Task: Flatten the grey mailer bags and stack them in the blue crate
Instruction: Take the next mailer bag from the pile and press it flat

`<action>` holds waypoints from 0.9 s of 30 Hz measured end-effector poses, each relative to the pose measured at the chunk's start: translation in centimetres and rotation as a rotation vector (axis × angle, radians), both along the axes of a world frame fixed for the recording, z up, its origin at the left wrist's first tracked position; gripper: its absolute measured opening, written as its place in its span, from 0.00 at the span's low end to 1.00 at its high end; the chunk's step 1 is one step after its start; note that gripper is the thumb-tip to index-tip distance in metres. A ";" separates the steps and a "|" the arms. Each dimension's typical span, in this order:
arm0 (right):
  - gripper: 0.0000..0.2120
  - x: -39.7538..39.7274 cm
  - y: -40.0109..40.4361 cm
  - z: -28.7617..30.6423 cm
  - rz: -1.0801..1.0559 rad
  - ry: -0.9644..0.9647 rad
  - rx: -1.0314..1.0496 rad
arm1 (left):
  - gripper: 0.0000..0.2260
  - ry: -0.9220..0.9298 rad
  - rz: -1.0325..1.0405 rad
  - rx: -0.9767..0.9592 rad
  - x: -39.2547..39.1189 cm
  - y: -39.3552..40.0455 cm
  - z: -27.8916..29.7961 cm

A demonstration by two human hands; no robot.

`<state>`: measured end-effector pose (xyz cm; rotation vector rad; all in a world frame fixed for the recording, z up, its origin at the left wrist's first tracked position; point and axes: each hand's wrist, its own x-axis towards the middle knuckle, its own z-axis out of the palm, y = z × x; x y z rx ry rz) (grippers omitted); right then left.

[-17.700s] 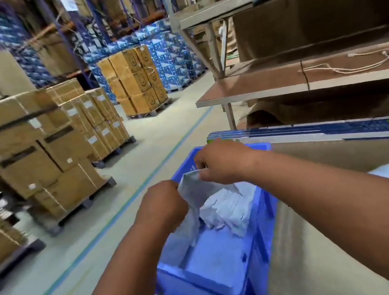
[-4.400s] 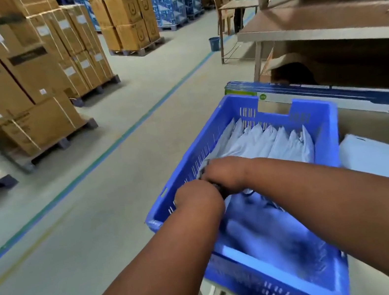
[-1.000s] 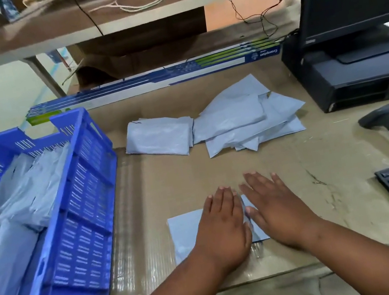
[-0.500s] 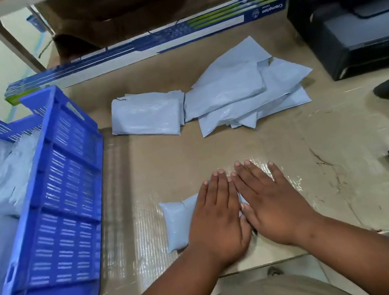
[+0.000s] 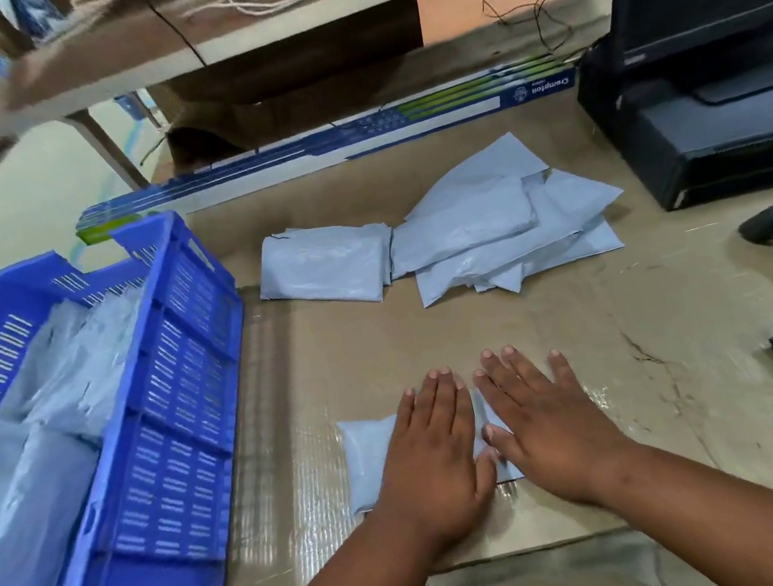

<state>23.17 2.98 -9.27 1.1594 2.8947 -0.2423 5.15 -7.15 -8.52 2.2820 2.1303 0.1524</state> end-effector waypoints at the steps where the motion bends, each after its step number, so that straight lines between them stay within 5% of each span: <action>1: 0.35 -0.4 0.0 0.5 -0.009 0.010 0.000 | 0.32 0.002 0.024 0.011 -0.7 -0.5 0.6; 9: 0.32 -8.4 -3.3 3.3 0.175 0.069 0.093 | 0.31 0.021 0.263 0.013 -8.4 -4.8 0.9; 27: 0.33 -11.4 -5.7 0.1 0.199 0.019 -0.001 | 0.32 -0.039 0.225 -0.036 -8.9 -5.9 -2.0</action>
